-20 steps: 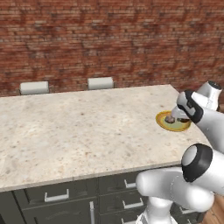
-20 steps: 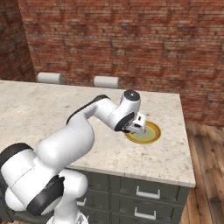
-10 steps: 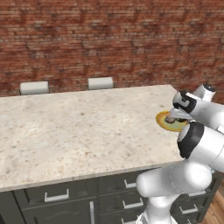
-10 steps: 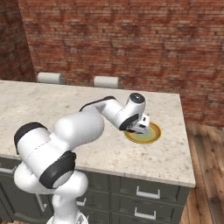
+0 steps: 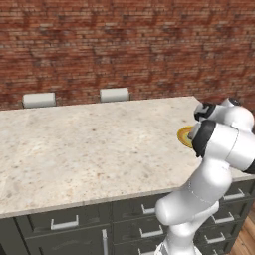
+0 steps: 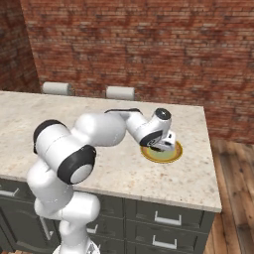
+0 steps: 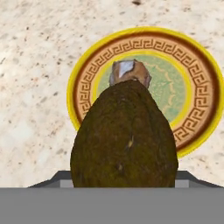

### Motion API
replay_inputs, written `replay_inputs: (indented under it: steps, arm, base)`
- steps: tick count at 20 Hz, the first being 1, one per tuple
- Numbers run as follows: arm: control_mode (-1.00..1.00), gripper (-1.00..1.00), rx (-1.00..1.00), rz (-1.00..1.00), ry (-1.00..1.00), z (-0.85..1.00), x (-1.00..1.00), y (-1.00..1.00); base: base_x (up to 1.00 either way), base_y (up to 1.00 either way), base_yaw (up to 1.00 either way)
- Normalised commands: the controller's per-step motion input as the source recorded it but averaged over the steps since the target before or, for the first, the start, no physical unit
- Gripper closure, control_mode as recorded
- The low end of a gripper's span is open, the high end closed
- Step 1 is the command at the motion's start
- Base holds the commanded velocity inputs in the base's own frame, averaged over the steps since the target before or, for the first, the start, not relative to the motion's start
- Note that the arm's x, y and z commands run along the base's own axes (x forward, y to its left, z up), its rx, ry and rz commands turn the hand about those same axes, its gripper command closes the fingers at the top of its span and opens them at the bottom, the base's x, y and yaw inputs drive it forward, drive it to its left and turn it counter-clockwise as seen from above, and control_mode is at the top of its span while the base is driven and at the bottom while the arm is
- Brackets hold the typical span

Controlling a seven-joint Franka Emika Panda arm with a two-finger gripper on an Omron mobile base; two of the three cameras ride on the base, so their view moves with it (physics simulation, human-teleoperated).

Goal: Pick the avocado and bread from the counter and place them on the plate. Then pick the jam from the cabinet and place it next to the plate. Lastly close the cabinet door.

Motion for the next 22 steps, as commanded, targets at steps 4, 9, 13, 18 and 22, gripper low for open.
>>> replay_inputs:
  steps: [4,9,13,18,22]
  arm:
    - [-1.00,1.00,0.00,0.00,0.00,-0.32,0.19,0.00]
    - [-1.00,1.00,0.00,0.00,0.00,-0.42,0.24,0.00]
    - [-1.00,1.00,0.00,0.00,0.00,-0.27,0.32,-0.11]
    - [-1.00,1.00,0.00,0.00,0.00,-0.26,0.39,-0.19]
    - [-1.00,1.00,0.00,0.00,0.00,-0.33,0.36,-0.24]
  base:
    - [0.00,0.00,0.00]
    - [0.00,0.00,0.00]
    - [0.00,0.00,0.00]
    - [0.00,0.00,0.00]
    - [0.00,0.00,0.00]
